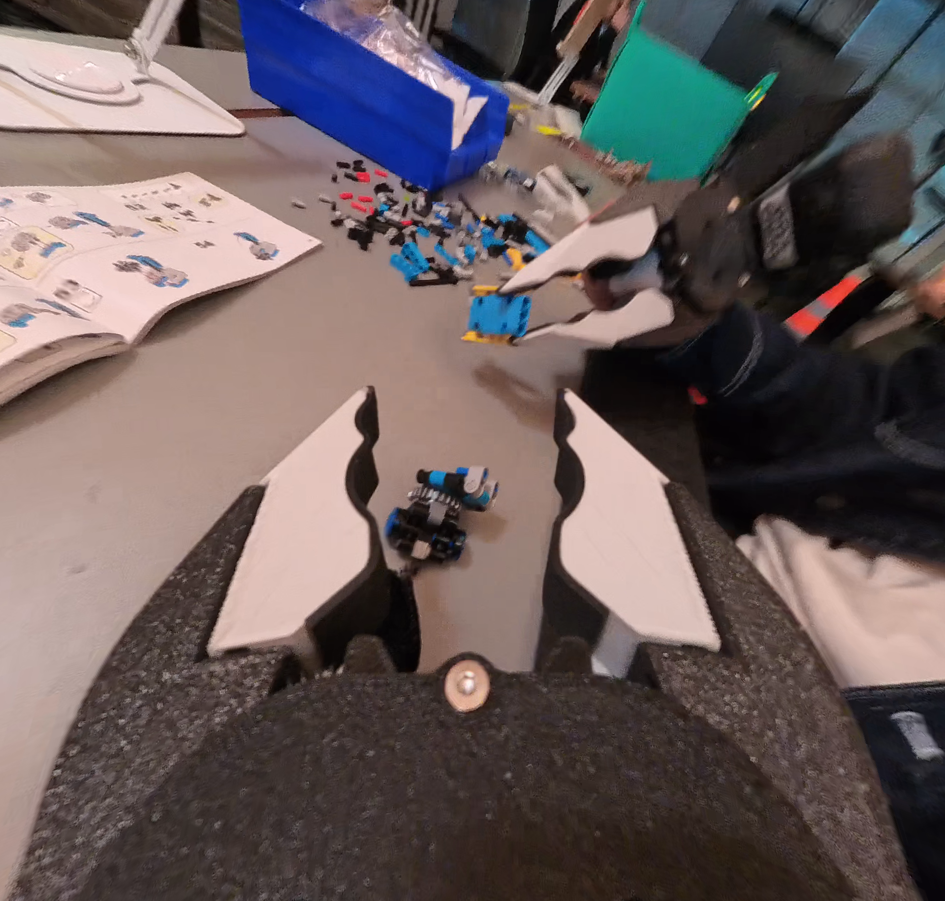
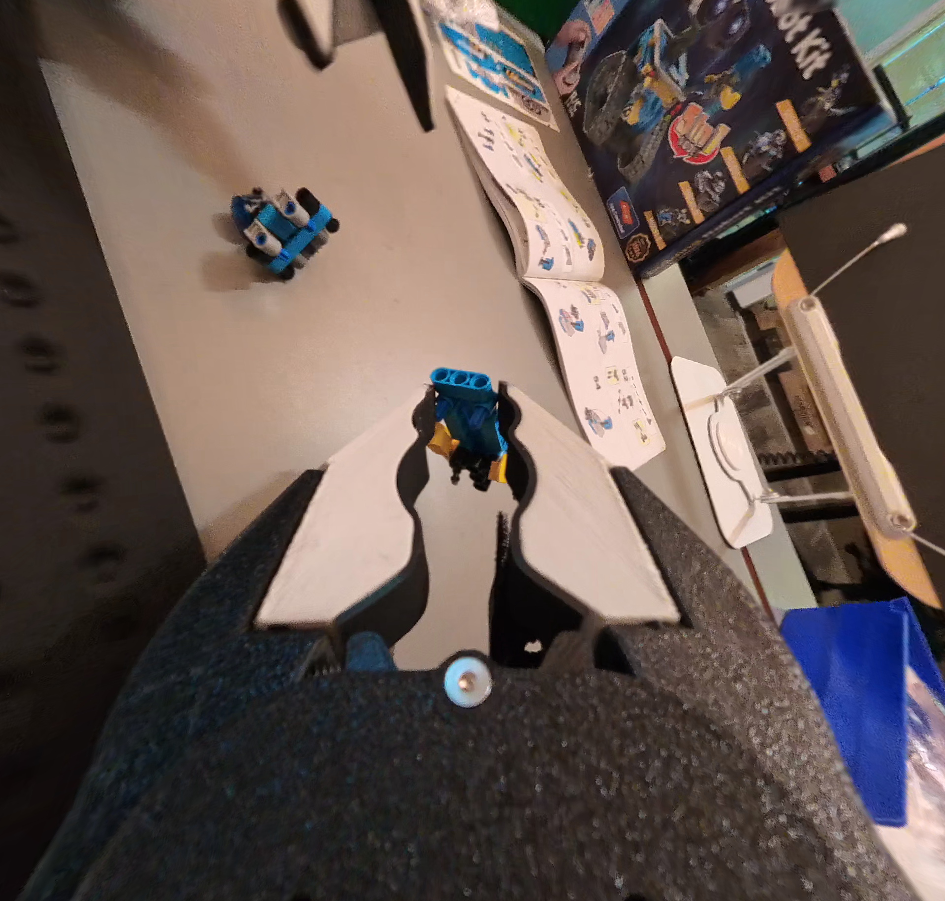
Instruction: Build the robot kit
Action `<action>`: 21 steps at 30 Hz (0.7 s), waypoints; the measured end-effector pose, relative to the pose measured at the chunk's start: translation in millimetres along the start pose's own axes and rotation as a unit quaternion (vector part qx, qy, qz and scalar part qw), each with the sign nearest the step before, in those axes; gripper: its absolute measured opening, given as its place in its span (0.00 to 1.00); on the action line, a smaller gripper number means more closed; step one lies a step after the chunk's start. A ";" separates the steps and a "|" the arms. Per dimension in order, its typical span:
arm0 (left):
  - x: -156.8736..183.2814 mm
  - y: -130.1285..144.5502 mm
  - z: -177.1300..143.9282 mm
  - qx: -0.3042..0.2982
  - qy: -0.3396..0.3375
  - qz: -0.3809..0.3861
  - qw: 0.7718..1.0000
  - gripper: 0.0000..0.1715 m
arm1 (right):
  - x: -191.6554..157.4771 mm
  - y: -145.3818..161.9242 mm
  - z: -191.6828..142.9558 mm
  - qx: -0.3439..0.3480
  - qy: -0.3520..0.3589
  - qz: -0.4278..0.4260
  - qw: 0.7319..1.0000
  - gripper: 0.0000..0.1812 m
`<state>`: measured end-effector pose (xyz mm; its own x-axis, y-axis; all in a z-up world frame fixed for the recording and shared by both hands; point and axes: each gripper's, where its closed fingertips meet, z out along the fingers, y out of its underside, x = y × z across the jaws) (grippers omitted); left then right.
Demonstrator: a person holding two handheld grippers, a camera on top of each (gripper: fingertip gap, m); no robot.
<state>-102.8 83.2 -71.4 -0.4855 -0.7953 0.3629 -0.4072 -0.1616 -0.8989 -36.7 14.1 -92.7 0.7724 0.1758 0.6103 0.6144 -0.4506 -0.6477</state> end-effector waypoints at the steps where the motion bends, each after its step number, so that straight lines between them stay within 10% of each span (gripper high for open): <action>1: 1.9 -1.8 -0.5 0.007 0.017 -0.025 1.000 0.40 | -1.9 -2.2 4.1 -0.004 0.010 -0.013 1.000 0.13; 6: 21.2 -26.1 -1.8 0.079 0.129 -0.172 0.974 0.40 | 9.9 -40.6 -9.0 0.080 0.079 -0.014 0.993 0.13; 12: 62.7 -58.5 8.7 0.158 0.325 -0.354 0.862 0.45 | 22.7 -108.3 -54.7 0.222 0.188 -0.009 0.957 0.13; 21: 109.0 -62.9 0.1 0.146 0.437 -0.323 0.827 0.19 | -6.1 -146.7 -71.7 0.253 0.307 -0.177 0.900 0.12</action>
<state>-130.0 6.5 24.7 -0.6656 0.2174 0.7140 -0.6573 -0.6238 -0.4229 -143.1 16.4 31.3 0.3744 -0.3573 0.8557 0.9193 0.0227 -0.3928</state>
